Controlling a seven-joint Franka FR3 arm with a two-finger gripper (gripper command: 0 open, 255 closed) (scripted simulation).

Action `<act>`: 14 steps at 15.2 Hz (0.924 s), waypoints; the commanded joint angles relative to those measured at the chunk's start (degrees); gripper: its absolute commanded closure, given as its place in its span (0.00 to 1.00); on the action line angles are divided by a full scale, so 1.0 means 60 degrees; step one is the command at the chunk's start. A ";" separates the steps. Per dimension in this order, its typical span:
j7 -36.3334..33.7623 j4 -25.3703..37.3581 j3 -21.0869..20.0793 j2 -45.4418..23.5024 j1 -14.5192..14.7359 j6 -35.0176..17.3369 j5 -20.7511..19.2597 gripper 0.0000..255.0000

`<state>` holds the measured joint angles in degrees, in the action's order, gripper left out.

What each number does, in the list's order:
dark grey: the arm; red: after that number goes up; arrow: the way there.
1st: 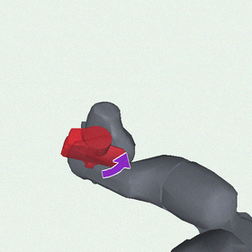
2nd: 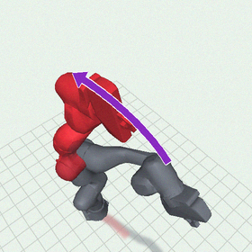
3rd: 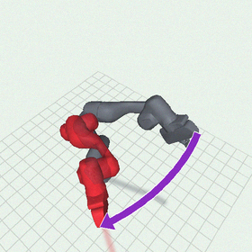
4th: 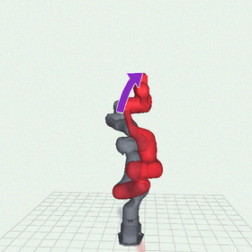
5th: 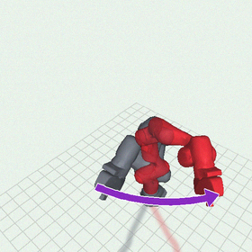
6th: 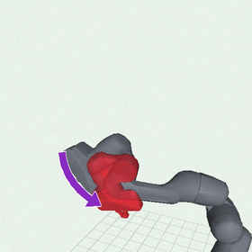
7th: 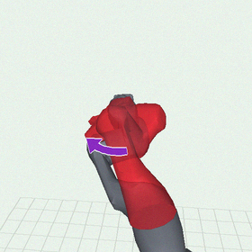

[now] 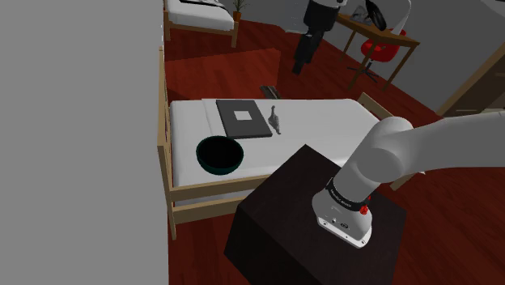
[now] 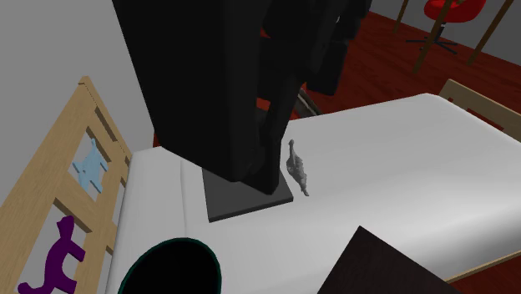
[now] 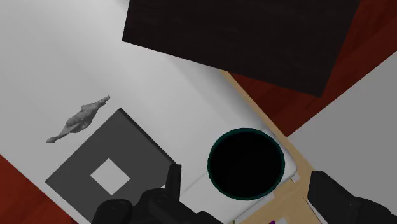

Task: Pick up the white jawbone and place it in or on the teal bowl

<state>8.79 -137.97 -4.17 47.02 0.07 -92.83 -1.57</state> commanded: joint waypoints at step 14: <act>0.0258 -0.1649 0.1281 -0.2343 -0.1083 -0.4158 -0.0725 0.00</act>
<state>10.10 -147.26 2.80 34.32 -5.85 -115.62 -5.55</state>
